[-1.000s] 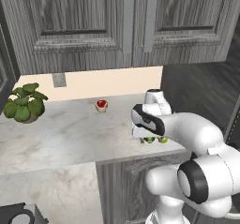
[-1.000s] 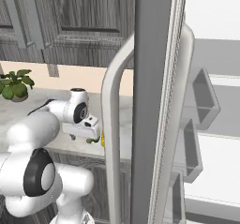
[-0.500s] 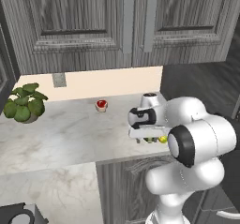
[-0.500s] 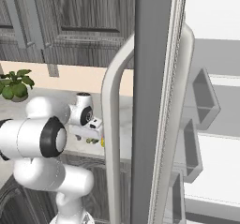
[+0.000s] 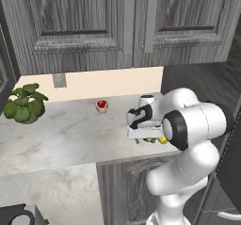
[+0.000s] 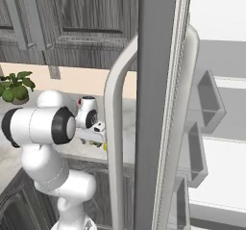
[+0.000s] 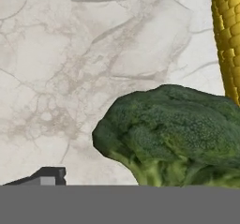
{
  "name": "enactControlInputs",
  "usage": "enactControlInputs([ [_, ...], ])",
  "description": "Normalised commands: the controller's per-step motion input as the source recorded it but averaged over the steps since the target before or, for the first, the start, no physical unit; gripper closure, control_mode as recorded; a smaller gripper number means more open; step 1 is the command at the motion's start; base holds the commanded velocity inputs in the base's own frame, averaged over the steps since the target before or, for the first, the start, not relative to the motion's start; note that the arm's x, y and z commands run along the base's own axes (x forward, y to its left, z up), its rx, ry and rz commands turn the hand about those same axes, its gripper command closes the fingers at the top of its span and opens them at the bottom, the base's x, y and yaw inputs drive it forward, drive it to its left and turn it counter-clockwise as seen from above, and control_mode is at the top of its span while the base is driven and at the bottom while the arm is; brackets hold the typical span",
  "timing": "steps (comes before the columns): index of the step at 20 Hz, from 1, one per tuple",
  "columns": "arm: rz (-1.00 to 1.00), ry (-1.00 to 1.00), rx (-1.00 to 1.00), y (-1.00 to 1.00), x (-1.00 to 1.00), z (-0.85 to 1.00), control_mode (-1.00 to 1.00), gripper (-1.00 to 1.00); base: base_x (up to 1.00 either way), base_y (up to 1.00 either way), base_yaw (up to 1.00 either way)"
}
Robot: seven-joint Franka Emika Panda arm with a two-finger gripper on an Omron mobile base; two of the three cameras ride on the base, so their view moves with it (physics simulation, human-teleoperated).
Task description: Place the corn and broccoli inside the fridge drawer. Close the drawer after placing the vegetables.
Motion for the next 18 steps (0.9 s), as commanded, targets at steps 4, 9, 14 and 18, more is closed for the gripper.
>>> enactControlInputs([
  [4,-0.01,0.00,0.00,0.00,-0.05,-0.41,-1.00,1.00,0.00,0.00,0.00],
  [9,-0.02,-0.02,0.00,0.00,-0.22,0.07,-1.00,1.00,0.00,0.00,0.00],
  [14,0.00,-0.16,0.05,0.02,-0.76,0.66,-1.00,1.00,0.00,0.00,0.00],
  [18,-0.03,-0.18,0.01,0.08,-0.94,0.86,-1.00,1.00,0.00,0.00,0.00],
])
